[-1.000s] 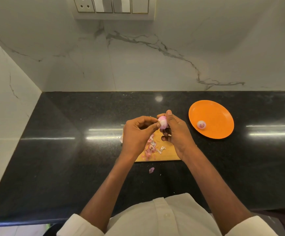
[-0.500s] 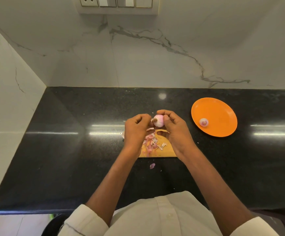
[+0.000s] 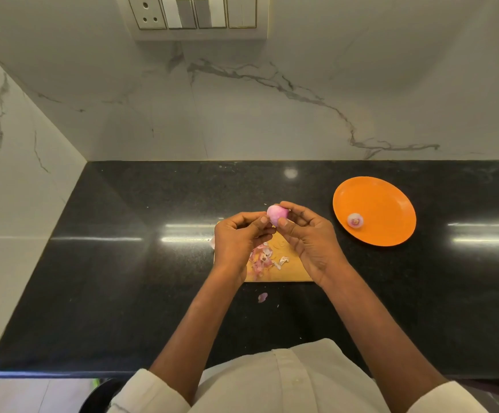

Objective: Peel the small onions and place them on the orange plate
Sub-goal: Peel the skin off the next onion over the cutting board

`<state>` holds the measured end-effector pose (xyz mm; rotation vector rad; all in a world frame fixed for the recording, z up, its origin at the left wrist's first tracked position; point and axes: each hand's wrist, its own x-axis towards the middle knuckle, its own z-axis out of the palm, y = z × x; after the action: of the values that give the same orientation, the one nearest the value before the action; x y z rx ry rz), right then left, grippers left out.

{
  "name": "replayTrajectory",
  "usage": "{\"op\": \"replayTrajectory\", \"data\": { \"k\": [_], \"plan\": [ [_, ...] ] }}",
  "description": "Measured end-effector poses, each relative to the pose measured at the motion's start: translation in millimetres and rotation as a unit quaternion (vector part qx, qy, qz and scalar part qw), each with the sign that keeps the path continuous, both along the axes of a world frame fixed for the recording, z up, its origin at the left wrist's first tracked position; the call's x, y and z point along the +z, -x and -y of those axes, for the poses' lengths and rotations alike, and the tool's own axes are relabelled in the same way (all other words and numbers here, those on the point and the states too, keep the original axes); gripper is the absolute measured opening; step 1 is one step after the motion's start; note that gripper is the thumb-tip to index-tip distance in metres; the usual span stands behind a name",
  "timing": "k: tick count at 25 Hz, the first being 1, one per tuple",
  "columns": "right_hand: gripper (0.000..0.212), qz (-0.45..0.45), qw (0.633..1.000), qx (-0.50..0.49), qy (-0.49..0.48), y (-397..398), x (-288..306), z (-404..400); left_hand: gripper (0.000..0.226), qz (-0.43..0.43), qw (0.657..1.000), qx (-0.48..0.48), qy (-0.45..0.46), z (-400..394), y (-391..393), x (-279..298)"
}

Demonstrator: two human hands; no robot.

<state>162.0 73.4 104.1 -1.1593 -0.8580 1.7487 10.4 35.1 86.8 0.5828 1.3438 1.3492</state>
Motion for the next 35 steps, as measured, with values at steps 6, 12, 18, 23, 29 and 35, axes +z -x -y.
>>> {"op": "replayTrajectory", "data": {
  "k": [6, 12, 18, 23, 29, 35],
  "plan": [
    [0.038, -0.006, 1.000, 0.001, -0.025, -11, 0, 4, 0.026, 0.137, 0.990, -0.008, 0.019, 6, -8, 7],
    [0.034, 0.083, 0.990, 0.003, -0.112, -5, 6, 9, 0.050, 0.224, 0.971, 0.018, 0.076, -1, -33, 7],
    [0.035, 0.112, 0.979, 0.005, -0.170, -2, 9, 5, 0.052, 0.257, 0.964, 0.037, 0.057, -7, -31, 7],
    [0.033, 0.101, 0.980, 0.002, -0.174, 2, 10, 0, 0.052, 0.150, 0.988, -0.002, 0.022, -12, -27, 10],
    [0.034, 0.025, 0.988, 0.011, -0.151, 1, 4, 2, 0.036, -0.050, 0.997, -0.045, -0.039, -16, -15, 13],
    [0.037, -0.009, 0.996, -0.055, -0.069, 6, 6, 1, 0.029, -0.111, 0.990, 0.002, -0.090, -9, -1, 13]
  ]
}}
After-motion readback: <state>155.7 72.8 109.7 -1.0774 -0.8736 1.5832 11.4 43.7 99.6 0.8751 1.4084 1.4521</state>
